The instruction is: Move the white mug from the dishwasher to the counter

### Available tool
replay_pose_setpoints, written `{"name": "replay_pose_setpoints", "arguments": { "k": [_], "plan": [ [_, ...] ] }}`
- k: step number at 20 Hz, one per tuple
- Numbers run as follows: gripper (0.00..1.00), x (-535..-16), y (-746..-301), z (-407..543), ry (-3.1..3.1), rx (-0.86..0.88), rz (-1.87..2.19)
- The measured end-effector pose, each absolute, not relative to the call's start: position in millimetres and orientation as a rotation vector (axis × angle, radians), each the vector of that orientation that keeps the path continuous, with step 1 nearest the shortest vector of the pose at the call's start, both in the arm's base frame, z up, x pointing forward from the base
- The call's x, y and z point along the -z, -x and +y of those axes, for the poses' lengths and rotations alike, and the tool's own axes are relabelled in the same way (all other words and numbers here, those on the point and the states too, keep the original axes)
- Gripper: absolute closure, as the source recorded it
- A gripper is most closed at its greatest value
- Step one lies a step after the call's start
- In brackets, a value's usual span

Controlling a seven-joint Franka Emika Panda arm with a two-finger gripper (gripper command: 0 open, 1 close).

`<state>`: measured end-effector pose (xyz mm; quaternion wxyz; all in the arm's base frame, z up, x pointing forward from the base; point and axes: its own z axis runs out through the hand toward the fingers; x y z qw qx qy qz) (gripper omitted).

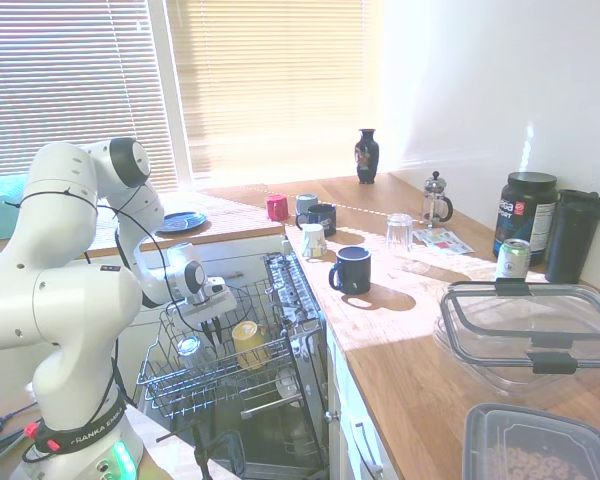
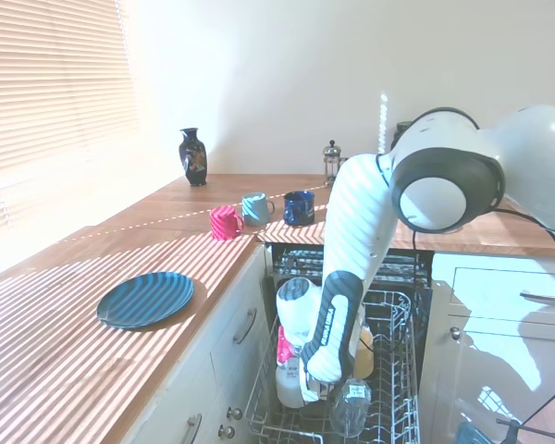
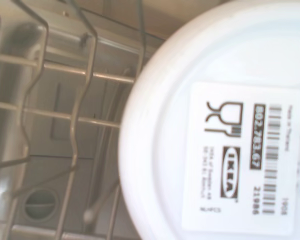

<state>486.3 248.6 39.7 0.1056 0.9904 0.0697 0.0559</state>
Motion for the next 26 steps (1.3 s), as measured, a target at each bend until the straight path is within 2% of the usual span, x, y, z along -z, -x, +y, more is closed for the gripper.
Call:
{"name": "replay_pose_setpoints", "arguments": {
  "k": [11,20,26],
  "plan": [
    [1.0,-138.9,-491.1,218.9,-2.941,-0.248,0.062],
    [1.0,-239.4,-520.9,163.4,-2.944,-0.313,-0.161],
    [1.0,-281.6,-528.8,115.3,-2.976,-0.323,-0.329]
  ]
}}
